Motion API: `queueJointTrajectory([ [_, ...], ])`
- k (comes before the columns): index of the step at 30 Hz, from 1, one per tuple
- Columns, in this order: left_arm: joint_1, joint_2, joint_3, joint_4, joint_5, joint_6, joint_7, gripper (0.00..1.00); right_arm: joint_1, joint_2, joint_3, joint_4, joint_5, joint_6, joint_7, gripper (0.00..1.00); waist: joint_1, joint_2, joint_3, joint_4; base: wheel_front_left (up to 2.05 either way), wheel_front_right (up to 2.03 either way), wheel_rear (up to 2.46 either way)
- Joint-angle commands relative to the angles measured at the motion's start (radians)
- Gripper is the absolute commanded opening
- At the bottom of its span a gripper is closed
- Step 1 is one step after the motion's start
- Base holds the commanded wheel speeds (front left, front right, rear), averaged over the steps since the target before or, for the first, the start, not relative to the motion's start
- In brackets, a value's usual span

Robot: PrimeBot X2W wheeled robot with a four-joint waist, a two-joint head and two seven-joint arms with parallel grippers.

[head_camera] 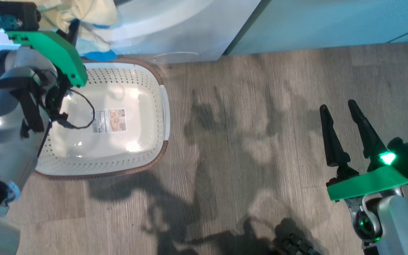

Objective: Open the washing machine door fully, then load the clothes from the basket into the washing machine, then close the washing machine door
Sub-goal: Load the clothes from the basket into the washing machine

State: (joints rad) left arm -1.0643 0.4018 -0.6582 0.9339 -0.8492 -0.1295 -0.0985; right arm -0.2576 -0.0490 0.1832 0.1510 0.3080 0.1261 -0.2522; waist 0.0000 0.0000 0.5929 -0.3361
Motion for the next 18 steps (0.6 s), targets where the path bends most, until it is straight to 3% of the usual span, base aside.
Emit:
queueJointTrajectory([
  [1, -0.017, 0.053, 0.015, -0.034, -0.012, -0.001, -0.022, 0.0, 0.01, -0.001, 0.013, -0.024, 0.005, 0.005, -0.01, 1.0, 0.0, 0.0, -0.017, 0.004, 0.0, 0.0, 0.0],
  [18, -0.018, 0.128, -0.118, -0.165, -0.103, -0.001, -0.057, 0.0, 0.053, -0.001, 0.007, -0.012, 0.0, 0.005, -0.01, 1.0, 0.0, 0.0, -0.122, 0.019, 0.0, 0.0, 0.0],
])
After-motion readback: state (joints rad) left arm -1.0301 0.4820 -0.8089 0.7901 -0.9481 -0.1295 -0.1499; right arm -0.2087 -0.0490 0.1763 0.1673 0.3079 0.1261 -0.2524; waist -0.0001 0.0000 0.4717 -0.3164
